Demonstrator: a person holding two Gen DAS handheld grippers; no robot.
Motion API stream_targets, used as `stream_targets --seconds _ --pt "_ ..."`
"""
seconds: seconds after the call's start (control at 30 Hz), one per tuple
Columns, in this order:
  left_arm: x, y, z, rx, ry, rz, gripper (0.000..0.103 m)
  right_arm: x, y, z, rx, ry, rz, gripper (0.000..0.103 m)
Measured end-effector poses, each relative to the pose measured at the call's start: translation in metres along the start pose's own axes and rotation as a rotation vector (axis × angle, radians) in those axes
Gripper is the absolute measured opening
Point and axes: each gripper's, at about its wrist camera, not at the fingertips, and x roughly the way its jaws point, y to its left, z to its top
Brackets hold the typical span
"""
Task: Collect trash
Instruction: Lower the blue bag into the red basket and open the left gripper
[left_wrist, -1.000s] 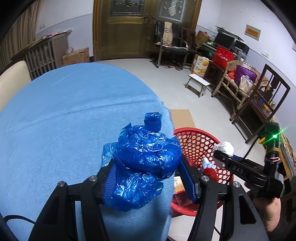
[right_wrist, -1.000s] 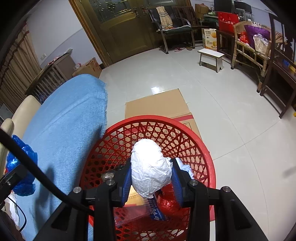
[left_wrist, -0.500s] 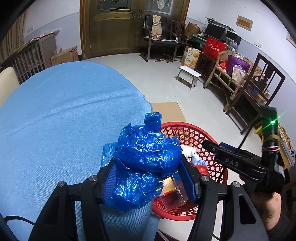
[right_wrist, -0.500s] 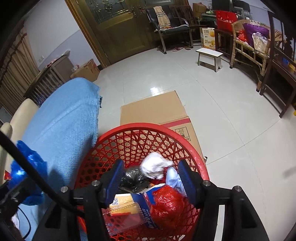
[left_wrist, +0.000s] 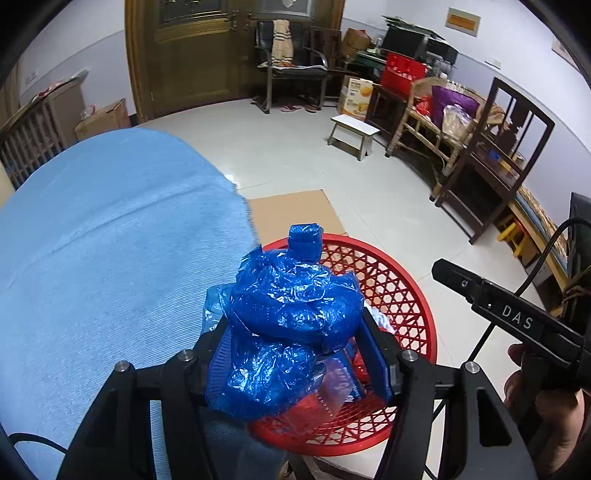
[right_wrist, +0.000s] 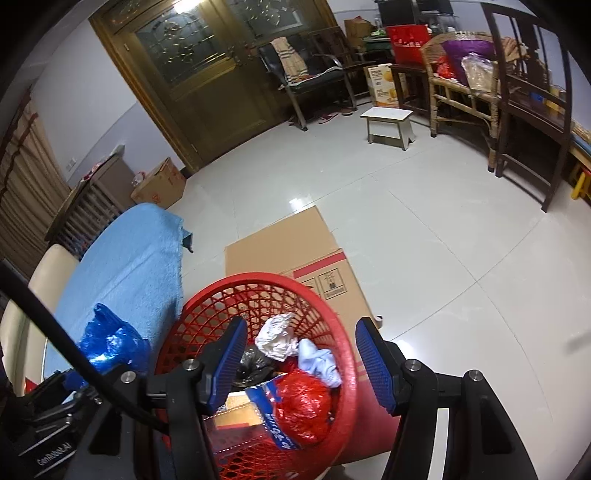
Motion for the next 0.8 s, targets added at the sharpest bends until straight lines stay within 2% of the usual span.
stream_targets --seconds 0.2,0.47,0.8 --pt "0.016 -0.010 0.002 0.028 0.039 0.016 0.067 -0.006 -0.006 0.004 0.020 -0.019 0.003 0.065" --pt "0.033 -0.005 0.001 0.003 0.089 0.011 0.069 0.000 -0.009 0.000 0.021 0.000 -0.002 0.065" --pt "0.031 -0.004 0.005 0.001 0.074 -0.006 0.071 0.000 -0.007 0.003 0.013 -0.001 -0.014 0.065"
